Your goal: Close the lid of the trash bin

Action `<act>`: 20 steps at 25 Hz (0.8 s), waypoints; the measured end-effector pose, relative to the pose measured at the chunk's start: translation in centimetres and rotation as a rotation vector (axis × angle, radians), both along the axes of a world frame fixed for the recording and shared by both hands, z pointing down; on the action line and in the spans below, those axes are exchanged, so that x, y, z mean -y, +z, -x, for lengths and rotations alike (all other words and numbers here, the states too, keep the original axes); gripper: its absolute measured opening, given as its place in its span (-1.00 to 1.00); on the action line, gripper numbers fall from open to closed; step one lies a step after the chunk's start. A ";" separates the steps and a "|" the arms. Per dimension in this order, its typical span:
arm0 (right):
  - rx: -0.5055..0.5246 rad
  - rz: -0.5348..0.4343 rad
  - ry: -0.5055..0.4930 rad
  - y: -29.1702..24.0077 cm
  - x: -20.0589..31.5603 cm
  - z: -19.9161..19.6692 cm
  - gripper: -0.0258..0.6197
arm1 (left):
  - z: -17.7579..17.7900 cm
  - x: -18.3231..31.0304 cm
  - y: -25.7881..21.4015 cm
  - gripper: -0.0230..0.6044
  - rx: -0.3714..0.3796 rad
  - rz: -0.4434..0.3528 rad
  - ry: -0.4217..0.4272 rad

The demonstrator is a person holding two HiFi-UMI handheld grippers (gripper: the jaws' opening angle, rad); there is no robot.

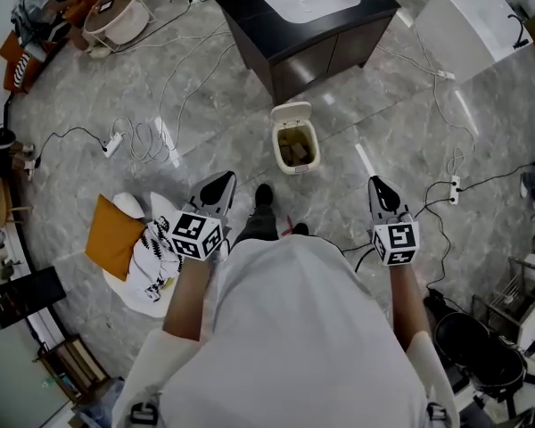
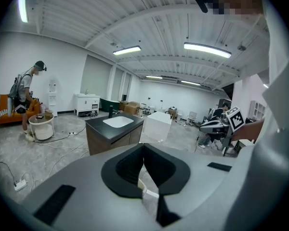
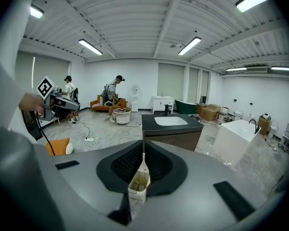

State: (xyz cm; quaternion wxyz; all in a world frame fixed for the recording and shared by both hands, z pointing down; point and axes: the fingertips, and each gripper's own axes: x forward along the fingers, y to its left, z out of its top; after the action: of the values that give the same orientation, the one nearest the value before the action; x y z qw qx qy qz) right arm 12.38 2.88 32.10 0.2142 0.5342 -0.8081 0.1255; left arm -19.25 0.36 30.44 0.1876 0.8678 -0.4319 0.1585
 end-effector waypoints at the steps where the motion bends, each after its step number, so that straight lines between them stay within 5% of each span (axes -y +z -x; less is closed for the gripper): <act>1: -0.006 0.004 0.007 0.1 0.3 0.2 -0.81 | 0.1 0.7 0.2 -0.87 0.000 0.004 0.013; 20: -0.045 0.147 0.215 3.0 4.6 4.5 -0.81 | -0.1 13.3 7.6 -0.87 0.023 0.133 0.357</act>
State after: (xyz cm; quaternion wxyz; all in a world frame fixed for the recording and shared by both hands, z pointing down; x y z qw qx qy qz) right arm 7.93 -1.69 35.07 0.2564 0.6032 -0.7297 0.1947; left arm -19.19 -12.90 38.06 0.2086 0.9145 -0.2616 0.2275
